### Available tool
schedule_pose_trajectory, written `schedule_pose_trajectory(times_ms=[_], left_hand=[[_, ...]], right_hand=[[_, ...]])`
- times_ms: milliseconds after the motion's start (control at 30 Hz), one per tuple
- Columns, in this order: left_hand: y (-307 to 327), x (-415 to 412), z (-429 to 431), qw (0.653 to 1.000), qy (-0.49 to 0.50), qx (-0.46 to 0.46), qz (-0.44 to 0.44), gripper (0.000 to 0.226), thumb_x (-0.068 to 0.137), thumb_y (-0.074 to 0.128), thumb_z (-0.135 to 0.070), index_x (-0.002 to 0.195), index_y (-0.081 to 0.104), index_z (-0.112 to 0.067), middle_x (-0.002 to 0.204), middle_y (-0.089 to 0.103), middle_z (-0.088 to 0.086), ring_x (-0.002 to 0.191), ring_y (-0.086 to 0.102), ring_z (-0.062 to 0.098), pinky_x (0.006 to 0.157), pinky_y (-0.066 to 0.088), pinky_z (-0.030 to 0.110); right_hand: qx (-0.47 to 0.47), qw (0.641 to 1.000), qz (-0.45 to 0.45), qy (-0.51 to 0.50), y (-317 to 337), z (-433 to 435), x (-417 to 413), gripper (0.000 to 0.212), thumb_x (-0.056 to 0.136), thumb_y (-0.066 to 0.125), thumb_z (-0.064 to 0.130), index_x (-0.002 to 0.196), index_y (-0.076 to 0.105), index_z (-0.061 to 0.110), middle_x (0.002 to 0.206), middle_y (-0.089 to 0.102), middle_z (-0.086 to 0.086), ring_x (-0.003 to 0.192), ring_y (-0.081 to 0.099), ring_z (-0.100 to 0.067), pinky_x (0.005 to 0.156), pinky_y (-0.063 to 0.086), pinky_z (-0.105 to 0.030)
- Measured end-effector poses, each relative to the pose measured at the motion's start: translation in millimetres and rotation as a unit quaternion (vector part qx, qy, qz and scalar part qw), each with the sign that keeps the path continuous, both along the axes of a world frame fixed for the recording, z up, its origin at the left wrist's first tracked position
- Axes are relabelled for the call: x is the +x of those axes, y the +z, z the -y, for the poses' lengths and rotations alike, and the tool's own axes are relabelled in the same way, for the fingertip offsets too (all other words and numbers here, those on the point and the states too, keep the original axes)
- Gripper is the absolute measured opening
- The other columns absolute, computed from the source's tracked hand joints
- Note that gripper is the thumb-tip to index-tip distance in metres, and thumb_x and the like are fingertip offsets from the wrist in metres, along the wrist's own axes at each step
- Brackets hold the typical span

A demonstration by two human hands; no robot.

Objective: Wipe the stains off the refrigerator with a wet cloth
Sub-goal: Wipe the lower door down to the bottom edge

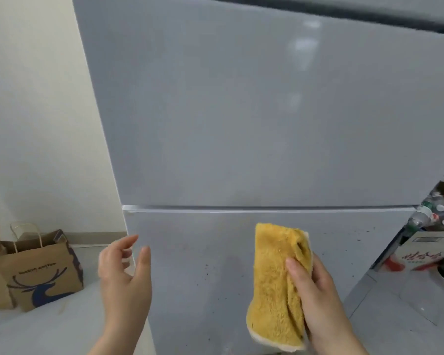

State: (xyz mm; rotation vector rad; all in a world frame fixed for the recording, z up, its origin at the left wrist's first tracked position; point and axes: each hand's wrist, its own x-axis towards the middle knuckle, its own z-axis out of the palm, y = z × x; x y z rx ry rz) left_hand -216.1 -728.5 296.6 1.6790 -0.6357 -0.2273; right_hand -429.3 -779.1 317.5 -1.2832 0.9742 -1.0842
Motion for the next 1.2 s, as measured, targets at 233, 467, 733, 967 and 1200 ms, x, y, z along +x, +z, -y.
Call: schedule_pose_trajectory(times_ms=[233, 467, 733, 967, 1200], left_hand=[[-91, 29, 25, 0.999, -0.012, -0.039, 0.034, 0.057, 0.092, 0.048, -0.017, 0.143, 0.023, -0.017, 0.149, 0.025, 0.005, 0.138, 0.021, 0.023, 0.113, 0.019, 0.043], [-140, 58, 43, 0.982, -0.135, -0.130, -0.038, 0.033, 0.095, 0.039, -0.026, 0.128, 0.043, -0.026, 0.117, 0.056, -0.013, 0.113, 0.050, 0.014, 0.098, 0.038, 0.037], [-142, 61, 39, 0.972, -0.131, -0.183, -0.067, 0.020, 0.096, 0.037, -0.023, 0.109, 0.044, -0.036, 0.091, 0.051, -0.027, 0.082, 0.047, -0.010, 0.073, 0.035, 0.024], [-144, 73, 40, 0.962, -0.177, -0.195, -0.073, 0.026, 0.095, 0.040, -0.022, 0.094, 0.051, -0.046, 0.093, 0.057, -0.028, 0.086, 0.053, -0.008, 0.068, 0.038, 0.015], [-151, 83, 37, 0.955, -0.205, -0.206, -0.055, 0.028, 0.096, 0.038, -0.023, 0.091, 0.054, -0.045, 0.072, 0.064, -0.037, 0.067, 0.059, -0.019, 0.062, 0.045, 0.010]], right_hand=[[-0.159, 0.977, -0.014, -0.141, -83, 27, 32, 0.015, 0.080, 0.066, 0.031, 0.070, 0.058, 0.022, 0.061, 0.061, 0.010, 0.058, 0.057, -0.008, 0.057, 0.046, -0.031], [-0.393, 0.866, -0.029, -0.307, -123, 54, 35, 0.020, 0.064, 0.069, 0.038, 0.075, 0.054, 0.044, 0.068, 0.054, 0.008, 0.061, 0.052, 0.004, 0.053, 0.039, -0.003], [-0.735, 0.536, -0.249, -0.333, -125, 101, 106, 0.023, 0.079, 0.057, 0.026, 0.100, 0.049, 0.019, 0.104, 0.045, -0.001, 0.093, 0.042, -0.024, 0.090, 0.032, -0.040], [-0.799, 0.423, -0.343, -0.254, -132, 108, 79, 0.030, 0.085, 0.056, 0.026, 0.114, 0.053, 0.020, 0.116, 0.047, 0.000, 0.102, 0.045, -0.024, 0.092, 0.034, -0.042], [-0.849, 0.355, -0.294, -0.259, -109, 116, 91, 0.021, 0.096, 0.045, 0.015, 0.115, 0.053, 0.020, 0.131, 0.046, -0.004, 0.115, 0.044, -0.025, 0.094, 0.030, -0.034]])
